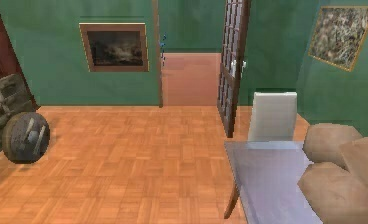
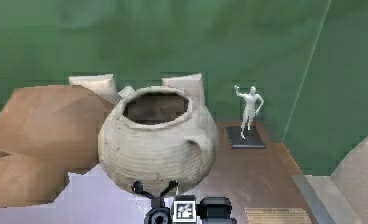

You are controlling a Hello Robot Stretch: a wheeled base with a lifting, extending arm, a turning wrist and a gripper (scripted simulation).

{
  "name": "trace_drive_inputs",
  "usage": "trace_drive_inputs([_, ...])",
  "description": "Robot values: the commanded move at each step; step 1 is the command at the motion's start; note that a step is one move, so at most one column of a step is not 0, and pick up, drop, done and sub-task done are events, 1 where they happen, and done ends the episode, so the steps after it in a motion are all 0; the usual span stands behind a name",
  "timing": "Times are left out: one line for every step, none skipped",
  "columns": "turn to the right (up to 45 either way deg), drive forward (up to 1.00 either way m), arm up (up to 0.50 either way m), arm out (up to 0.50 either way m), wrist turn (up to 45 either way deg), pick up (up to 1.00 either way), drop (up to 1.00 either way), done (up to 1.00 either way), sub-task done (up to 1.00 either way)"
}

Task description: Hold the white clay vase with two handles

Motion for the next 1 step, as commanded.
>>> trace_drive_inputs([0.0, 0.00, 0.00, 0.00, 0.0, 0.00, 0.00, 1.00, 0.00])
